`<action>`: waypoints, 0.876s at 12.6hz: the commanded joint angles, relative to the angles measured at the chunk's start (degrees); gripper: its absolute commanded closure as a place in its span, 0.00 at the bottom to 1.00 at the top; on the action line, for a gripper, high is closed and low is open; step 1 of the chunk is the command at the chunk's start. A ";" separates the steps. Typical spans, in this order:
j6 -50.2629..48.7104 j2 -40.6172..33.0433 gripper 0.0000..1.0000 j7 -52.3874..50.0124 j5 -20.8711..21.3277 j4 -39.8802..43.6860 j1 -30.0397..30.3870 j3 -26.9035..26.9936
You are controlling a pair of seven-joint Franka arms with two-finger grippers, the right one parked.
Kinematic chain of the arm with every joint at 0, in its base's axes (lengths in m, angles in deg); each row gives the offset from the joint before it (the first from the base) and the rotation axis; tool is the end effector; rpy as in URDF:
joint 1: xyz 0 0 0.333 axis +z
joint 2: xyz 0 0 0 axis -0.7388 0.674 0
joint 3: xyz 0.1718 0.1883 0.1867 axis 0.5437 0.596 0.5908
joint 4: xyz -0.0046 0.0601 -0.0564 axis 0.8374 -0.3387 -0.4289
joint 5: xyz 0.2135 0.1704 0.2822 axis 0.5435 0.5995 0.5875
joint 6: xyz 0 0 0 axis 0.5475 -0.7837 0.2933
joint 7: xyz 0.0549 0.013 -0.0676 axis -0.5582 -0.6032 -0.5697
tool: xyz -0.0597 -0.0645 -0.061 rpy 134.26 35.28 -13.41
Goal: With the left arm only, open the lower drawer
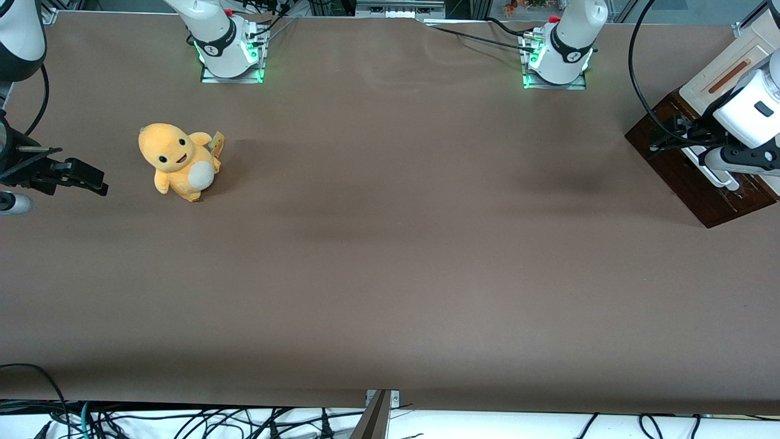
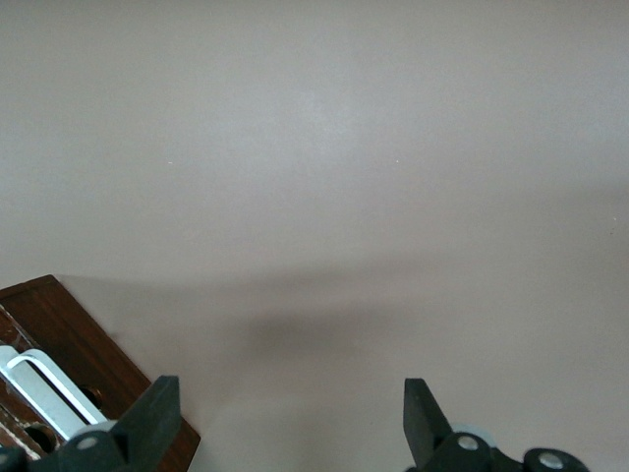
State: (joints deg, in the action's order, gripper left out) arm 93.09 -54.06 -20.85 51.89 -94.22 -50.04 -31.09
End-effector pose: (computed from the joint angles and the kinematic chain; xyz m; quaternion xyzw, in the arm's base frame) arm 0.5532 -0.0159 0.5927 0.9988 -0.0428 -0.0213 0.0124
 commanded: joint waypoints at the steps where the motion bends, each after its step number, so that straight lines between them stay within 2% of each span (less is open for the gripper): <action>1: -0.87 0.11 0.00 -0.07 -1.44 -0.16 -0.49 0.64; 11: -2.90 0.37 0.00 -0.51 -0.65 0.98 -0.84 0.11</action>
State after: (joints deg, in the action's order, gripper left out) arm 91.44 -53.90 -20.88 51.89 -94.30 -50.48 -31.22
